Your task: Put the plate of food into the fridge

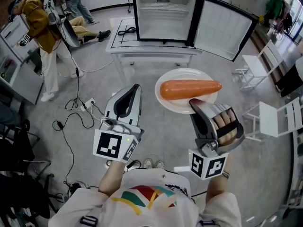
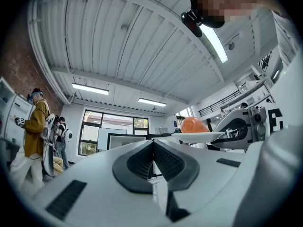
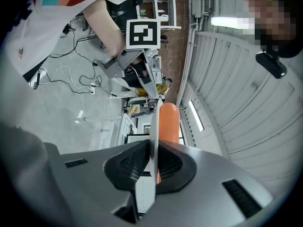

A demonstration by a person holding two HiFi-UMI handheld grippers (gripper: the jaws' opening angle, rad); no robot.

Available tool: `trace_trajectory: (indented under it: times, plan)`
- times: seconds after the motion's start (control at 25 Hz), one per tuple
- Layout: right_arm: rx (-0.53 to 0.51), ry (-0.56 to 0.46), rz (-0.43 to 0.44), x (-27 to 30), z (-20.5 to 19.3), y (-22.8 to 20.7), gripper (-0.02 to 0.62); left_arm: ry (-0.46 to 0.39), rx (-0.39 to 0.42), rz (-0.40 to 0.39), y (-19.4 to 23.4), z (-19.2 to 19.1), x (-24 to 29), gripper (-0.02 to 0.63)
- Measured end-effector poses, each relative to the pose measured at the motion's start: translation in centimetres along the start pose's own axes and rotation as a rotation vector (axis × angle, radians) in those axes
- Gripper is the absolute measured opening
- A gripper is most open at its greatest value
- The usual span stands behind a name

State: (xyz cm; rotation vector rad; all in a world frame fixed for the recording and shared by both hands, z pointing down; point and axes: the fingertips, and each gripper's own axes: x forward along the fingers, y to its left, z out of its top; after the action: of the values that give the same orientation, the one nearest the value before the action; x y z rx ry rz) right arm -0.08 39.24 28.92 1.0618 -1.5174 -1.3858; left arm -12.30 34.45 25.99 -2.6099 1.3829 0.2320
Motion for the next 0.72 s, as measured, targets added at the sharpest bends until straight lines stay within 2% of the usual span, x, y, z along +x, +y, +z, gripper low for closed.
trace_trajectory:
  times: [0.72]
  plan:
    - [-0.002,-0.04,-0.003,0.9,-4.0,0.3,0.032,0.005,0.025,0.036,-1.9,-1.4,3.2,0.006]
